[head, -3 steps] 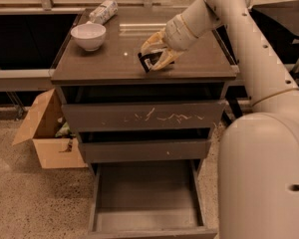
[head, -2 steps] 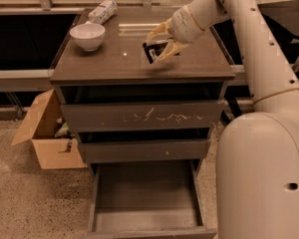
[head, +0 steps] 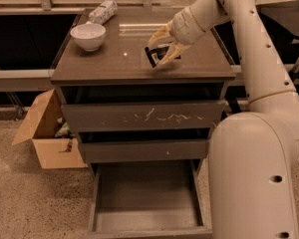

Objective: Pick rxbar chocolate from bottom drawer and place on counter

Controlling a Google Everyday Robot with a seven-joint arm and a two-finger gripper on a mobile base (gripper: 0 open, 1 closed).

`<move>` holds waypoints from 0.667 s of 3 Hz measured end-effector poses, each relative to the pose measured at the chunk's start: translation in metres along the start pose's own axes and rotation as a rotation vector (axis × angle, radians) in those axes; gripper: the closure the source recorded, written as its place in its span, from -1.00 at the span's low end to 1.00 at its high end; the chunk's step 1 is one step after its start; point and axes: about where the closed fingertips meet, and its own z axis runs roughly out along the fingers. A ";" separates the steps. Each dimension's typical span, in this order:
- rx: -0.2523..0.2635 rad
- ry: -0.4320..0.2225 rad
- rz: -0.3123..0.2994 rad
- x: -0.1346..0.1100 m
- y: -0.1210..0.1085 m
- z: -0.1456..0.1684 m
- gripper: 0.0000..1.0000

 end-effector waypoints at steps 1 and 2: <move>0.030 -0.009 -0.025 0.006 -0.004 -0.007 -0.78; 0.051 -0.003 -0.024 0.008 -0.011 -0.004 -1.00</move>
Offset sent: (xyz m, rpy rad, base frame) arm 0.0050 -0.0049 0.0034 0.0190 -0.0228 0.0101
